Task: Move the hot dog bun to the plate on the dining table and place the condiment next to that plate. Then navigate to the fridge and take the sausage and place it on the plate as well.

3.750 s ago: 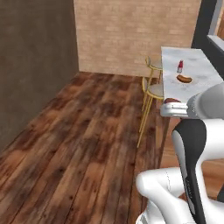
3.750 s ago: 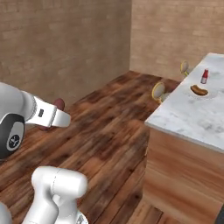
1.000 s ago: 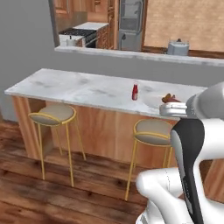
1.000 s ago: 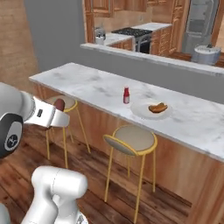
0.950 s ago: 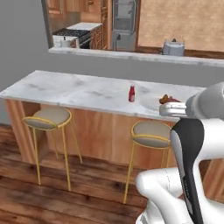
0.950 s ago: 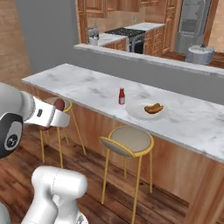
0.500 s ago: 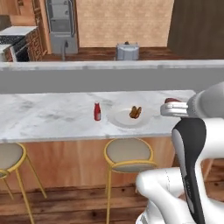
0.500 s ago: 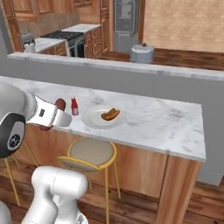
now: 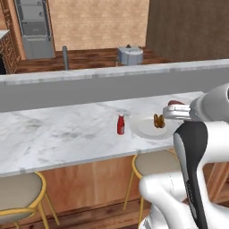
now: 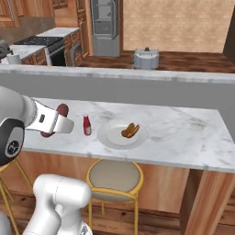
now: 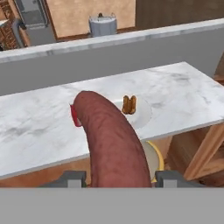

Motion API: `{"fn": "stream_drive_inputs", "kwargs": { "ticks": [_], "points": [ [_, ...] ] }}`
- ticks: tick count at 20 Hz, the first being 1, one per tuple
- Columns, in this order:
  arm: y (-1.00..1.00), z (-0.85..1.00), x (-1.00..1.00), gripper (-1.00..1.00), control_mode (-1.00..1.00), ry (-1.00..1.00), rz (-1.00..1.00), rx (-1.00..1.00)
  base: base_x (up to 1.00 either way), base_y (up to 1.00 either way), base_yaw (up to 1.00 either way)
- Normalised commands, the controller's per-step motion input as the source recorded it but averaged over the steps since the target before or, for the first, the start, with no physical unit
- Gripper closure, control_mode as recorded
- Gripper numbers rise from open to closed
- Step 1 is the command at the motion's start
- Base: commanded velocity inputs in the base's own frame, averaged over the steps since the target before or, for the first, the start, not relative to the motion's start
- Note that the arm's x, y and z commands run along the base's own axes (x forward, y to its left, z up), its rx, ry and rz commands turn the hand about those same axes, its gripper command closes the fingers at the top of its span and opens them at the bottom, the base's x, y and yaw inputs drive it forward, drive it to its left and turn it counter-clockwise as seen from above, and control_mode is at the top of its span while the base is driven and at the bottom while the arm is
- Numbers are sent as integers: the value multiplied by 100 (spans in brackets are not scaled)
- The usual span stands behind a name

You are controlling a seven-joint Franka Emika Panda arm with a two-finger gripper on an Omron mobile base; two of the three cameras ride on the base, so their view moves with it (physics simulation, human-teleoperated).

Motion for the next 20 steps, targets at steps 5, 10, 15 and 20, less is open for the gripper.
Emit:
{"fn": "stream_drive_inputs", "kwargs": {
  "ticks": [5,10,15,20],
  "points": [
    [1,0,20,100,-100,3,-2,0,80,43,-12],
    [-13,-8,100,100,-100,25,-8,0,0,0,0],
    [-10,-42,100,100,-100,21,0,0,0,0,0],
    [-21,-88,93,100,-100,10,1,0,0,0,0]
  ]
}}
